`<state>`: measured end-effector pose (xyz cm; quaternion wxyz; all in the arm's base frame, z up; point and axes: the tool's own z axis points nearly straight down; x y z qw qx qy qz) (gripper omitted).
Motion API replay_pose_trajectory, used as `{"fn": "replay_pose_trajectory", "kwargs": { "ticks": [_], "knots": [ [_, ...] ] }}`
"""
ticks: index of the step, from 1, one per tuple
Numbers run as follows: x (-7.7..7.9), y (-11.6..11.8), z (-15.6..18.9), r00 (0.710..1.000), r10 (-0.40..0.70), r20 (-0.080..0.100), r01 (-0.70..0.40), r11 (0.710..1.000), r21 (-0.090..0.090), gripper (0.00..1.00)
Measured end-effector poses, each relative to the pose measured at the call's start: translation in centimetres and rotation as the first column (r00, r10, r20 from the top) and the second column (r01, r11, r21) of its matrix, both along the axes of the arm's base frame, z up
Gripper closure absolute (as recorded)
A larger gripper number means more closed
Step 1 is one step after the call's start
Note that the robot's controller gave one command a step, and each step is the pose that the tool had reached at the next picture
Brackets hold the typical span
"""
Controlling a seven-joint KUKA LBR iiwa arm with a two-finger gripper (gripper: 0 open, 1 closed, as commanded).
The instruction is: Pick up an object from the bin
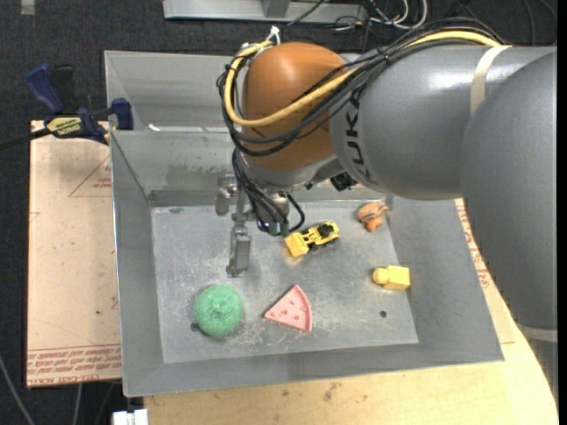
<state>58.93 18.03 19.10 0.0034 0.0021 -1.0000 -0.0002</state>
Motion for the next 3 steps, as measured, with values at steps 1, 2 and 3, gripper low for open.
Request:
{"fn": "replay_pose_trajectory", "kwargs": {
  "ticks": [1, 2, 3],
  "knots": [
    [0.2, -0.1, 0.5, 1.0, -0.004, 0.008, 0.004, 1.0, 0.001, 0.0],
    [-1.2, 0.1, -2.8, 0.991, 0.132, 0.015, -0.132, 0.991, 0.001, 0.0],
    [-4.9, 0.3, -5.1, 0.849, 0.528, 0.007, -0.528, 0.849, 0.001, 0.0]
  ]
}}
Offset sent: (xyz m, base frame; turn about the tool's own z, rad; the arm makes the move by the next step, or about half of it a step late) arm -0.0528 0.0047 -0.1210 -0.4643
